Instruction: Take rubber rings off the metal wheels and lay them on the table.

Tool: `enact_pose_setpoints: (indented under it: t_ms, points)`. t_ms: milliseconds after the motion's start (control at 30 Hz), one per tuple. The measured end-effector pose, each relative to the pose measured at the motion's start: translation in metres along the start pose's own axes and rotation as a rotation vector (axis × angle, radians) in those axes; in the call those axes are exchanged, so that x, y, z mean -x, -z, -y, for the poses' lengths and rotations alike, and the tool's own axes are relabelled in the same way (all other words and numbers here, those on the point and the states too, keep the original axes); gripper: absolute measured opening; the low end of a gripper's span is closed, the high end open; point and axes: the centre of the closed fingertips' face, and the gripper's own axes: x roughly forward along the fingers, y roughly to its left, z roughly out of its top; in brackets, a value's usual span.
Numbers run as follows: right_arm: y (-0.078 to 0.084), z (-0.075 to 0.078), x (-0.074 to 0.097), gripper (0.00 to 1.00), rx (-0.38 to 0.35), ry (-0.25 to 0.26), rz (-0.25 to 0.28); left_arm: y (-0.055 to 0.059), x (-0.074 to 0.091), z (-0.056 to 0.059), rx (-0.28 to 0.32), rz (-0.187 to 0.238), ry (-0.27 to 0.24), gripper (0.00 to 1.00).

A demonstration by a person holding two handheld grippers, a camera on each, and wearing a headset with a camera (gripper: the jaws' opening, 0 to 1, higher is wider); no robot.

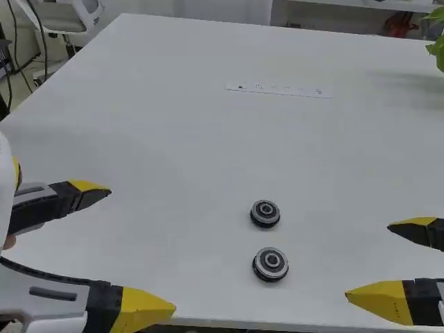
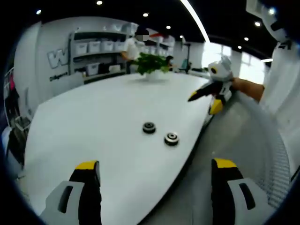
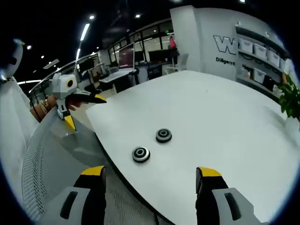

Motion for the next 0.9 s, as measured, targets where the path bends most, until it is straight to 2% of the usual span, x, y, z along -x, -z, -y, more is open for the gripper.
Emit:
enact_pose_setpoints:
  t_ms: [167, 300, 433, 667, 800, 900]
  points:
    - [0.004, -0.006, -0.003, 0.76, 0.021, -0.021, -0.027, -0.002, 0.001, 0.0, -0.006, 0.009, -0.001, 1.0]
    - [0.006, -0.012, -0.004, 0.75, 0.012, -0.052, -0.031, 0.0, 0.001, -0.002, 0.018, 0.004, -0.014, 1.0]
    - [0.011, -0.017, -0.007, 0.75, 0.042, -0.068, -0.063, 0.001, -0.001, -0.001, 0.012, -0.004, -0.014, 1.0]
    - [0.01, -0.019, -0.006, 0.75, 0.027, -0.086, -0.049, 0.003, -0.001, -0.003, 0.024, -0.011, -0.031, 0.99]
    - [0.012, -0.023, -0.007, 0.74, 0.036, -0.103, -0.063, 0.001, 0.0, -0.003, 0.033, -0.002, -0.039, 0.97]
    - [0.013, -0.025, -0.007, 0.74, 0.037, -0.118, -0.069, 0.001, 0.002, -0.008, 0.051, -0.006, -0.068, 0.98]
